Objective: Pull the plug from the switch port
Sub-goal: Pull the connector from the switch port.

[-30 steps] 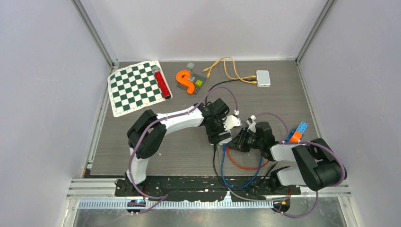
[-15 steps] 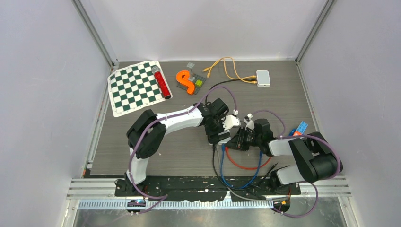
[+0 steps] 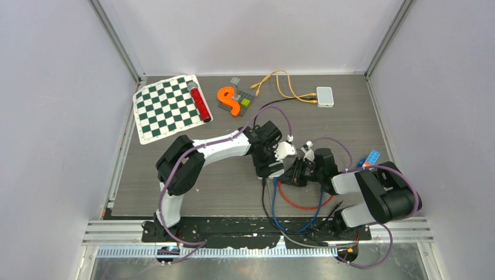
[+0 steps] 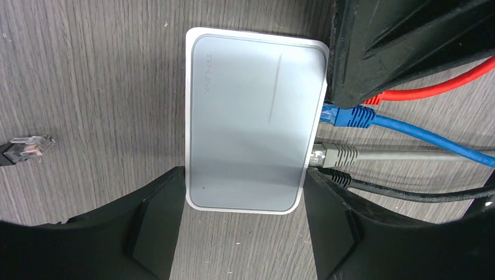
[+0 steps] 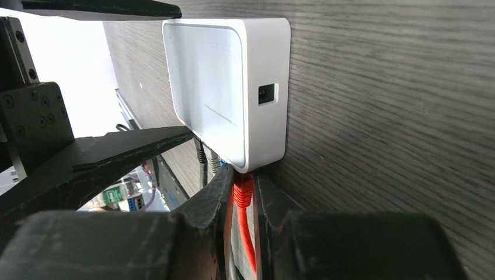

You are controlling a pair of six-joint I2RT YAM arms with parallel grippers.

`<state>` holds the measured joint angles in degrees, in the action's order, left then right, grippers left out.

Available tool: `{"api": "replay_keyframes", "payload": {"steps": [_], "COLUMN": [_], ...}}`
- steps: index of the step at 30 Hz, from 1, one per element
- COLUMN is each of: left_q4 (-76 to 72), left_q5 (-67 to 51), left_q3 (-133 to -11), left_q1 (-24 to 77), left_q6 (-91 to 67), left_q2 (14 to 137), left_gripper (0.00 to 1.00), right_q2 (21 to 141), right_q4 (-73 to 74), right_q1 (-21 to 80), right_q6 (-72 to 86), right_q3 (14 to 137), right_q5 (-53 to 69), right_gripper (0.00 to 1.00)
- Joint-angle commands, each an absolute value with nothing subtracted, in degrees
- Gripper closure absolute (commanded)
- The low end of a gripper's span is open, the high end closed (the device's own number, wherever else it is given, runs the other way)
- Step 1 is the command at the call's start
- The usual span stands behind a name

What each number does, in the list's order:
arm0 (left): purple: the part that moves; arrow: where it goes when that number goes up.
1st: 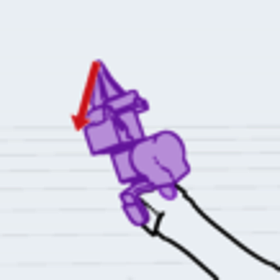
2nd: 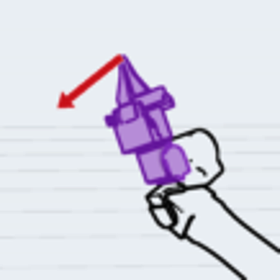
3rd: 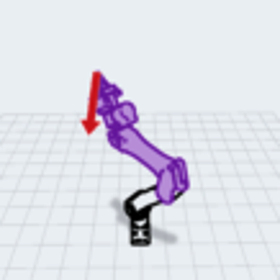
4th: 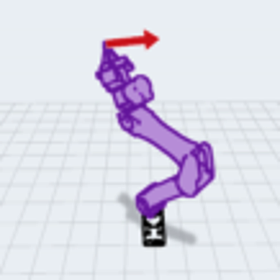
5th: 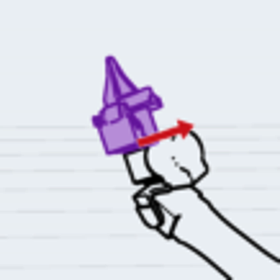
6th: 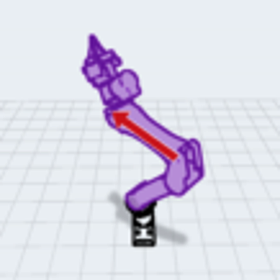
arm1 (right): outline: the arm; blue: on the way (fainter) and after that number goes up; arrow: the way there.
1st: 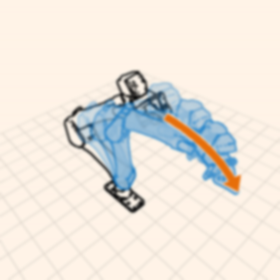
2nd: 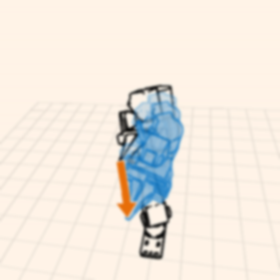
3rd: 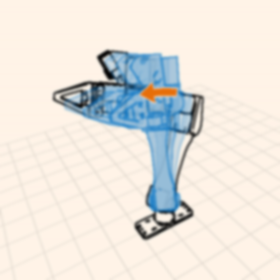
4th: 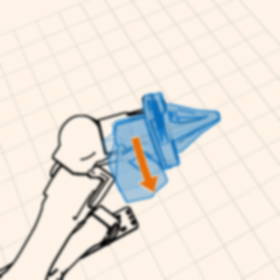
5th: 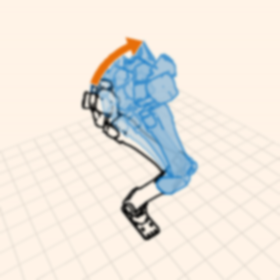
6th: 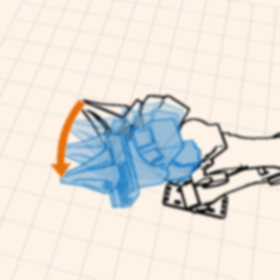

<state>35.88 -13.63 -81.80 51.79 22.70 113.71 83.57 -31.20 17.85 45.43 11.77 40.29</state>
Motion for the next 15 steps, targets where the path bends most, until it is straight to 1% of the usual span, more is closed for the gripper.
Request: {"api": "replay_keyframes", "payload": {"steps": [1, 3, 4, 5, 6, 7, 8, 9, 10, 11, 12, 14, 15], "left_q4": [34.2, 34.1, 34.1, 34.1, 34.2, 34.3, 34.3, 34.2, 34.1, 34.1, 34.3, 34.9, 34.9], "left_q5": [-13.3, -13.2, -13.2, -13.3, -13.3, -13.2, -13.2, -13.2, -13.3, -13.2, -13.0, -12.9, -12.8], "left_q3": [-78.5, -78.5, -78.5, -78.7, -78.8, -78.9, -78.8, -78.8, -78.8, -79.0, -79.2, -79.9, -80.0], "left_q1": [50.9, 50.7, 50.6, 50.6, 50.5, 50.5, 50.4, 50.3, 50.2, 50.1, 50.1, 50.0, 50.0], "left_q6": [18.2, 18.2, 18.2, 18.1, 18.1, 18.0, 17.9, 17.8, 17.9, 17.8, 17.8, 17.9, 17.9], "left_q2": [119.0, 119.2, 119.2, 119.3, 119.4, 119.4, 119.3, 119.2, 119.2, 119.3, 119.5, 119.9, 119.9], "left_gripper": [0.52, 0.52, 0.52, 0.52, 0.52, 0.52, 0.52, 0.52, 0.52, 0.52, 0.52, 0.52, 0.52], "right_q2": [79.8, 80.4, 81.2, 81.2, 80.2, 79.4, 78.1, 77.5, 77.3, 77.6, 79.4, 81.9, 82.3], "right_q4": [-21.5, -27.3, -26.4, -19.2, -15.1, -9.4, -8.7, -11.9, -14.6, -21.3, -23.6, -19.6, -14.0], "right_q1": [19.8, 19.7, 19.7, 19.8, 20.6, 20.8, 21.1, 21.1, 21.0, 21.0, 21.1, 21.1, 21.4], "right_q6": [41.8, 44.9, 45.3, 42.9, 41.0, 37.6, 36.2, 36.5, 39.1, 40.7, 42.9, 39.6, 38.1], "right_q3": [11.7, 10.8, 11.0, 12.7, 13.7, 15.1, 15.2, 14.4, 13.8, 12.6, 12.4, 14.3, 15.5], "right_q5": [39.9, 45.7, 46.0, 43.2, 37.2, 34.6, 34.1, 35.9, 41.2, 43.8, 48.0, 46.4, 42.2], "right_gripper": [0.95, 0.95, 0.95, 0.95, 0.95, 0.95, 0.95, 0.95, 0.95, 0.95, 0.95, 0.95, 0.95]}}
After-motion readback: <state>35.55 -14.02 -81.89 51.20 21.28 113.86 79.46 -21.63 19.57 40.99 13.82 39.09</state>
